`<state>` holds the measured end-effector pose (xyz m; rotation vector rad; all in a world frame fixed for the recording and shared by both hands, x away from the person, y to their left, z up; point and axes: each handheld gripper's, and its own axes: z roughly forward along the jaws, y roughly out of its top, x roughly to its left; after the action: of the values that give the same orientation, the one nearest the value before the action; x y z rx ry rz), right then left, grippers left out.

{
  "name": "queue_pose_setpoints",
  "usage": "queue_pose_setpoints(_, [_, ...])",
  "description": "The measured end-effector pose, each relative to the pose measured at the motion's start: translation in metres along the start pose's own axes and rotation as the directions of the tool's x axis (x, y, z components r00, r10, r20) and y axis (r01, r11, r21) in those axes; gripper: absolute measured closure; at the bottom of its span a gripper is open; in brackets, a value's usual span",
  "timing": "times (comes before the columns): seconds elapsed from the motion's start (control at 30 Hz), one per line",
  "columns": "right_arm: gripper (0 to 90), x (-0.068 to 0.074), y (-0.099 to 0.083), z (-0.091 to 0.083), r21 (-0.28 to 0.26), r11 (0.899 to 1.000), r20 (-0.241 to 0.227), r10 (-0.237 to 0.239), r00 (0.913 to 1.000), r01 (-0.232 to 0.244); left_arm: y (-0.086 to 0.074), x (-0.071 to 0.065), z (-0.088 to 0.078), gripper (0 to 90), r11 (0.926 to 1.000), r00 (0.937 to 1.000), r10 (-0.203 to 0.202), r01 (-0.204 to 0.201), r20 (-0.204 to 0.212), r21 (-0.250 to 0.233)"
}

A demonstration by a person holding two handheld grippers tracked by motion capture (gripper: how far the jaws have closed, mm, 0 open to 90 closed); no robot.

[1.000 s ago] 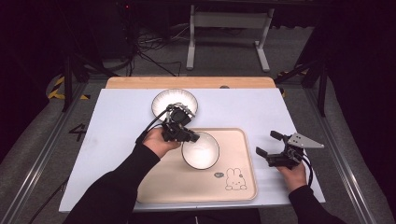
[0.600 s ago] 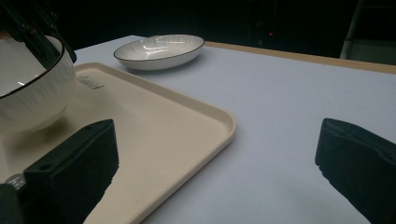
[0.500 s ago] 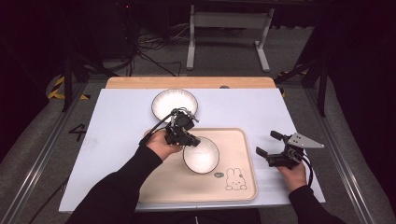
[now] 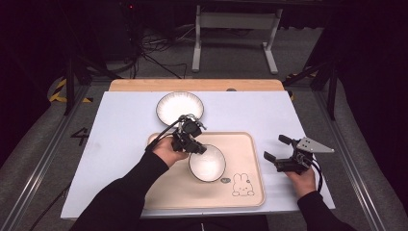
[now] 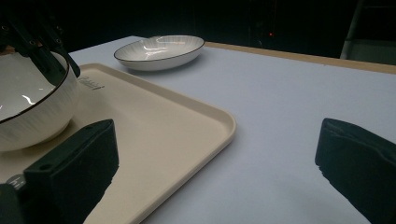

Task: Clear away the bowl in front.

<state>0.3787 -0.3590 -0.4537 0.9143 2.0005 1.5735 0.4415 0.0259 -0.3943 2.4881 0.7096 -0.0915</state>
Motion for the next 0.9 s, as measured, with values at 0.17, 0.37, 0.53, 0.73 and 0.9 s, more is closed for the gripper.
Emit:
queue_pose_setpoints(0.17, [0.0, 0.000, 0.000, 0.000, 0.000, 1.000, 0.000, 0.002, 1.0000, -0.002, 0.000, 0.001, 0.000, 79.0, 1.0000, 1.0000, 0.002, -0.002, -0.002, 0.004])
queue_pose_setpoints(0.37, [0.0, 0.000, 0.000, 0.000, -0.001, 1.000, -0.001, 0.004, 1.0000, -0.004, -0.001, 0.003, 0.000, 78.5, 1.0000, 0.9999, 0.006, -0.006, 0.015, 0.003])
queue_pose_setpoints(0.53, [0.0, 0.000, 0.000, 0.000, 0.000, 1.000, -0.003, 0.004, 1.0000, -0.004, -0.003, 0.009, -0.004, 72.2, 0.9997, 0.9990, -0.015, 0.016, 0.043, -0.021])
queue_pose_setpoints(0.73, [0.0, 0.000, 0.000, 0.000, 0.000, 1.000, -0.003, 0.005, 1.0000, -0.005, -0.005, 0.013, -0.003, 70.9, 0.9996, 0.9994, -0.023, 0.023, 0.025, -0.014])
queue_pose_setpoints(0.9, [0.0, 0.000, 0.000, 0.000, 0.000, 1.000, -0.003, 0.005, 1.0000, -0.005, -0.005, 0.015, -0.005, 69.3, 0.9991, 0.9987, -0.025, 0.027, 0.044, -0.032])
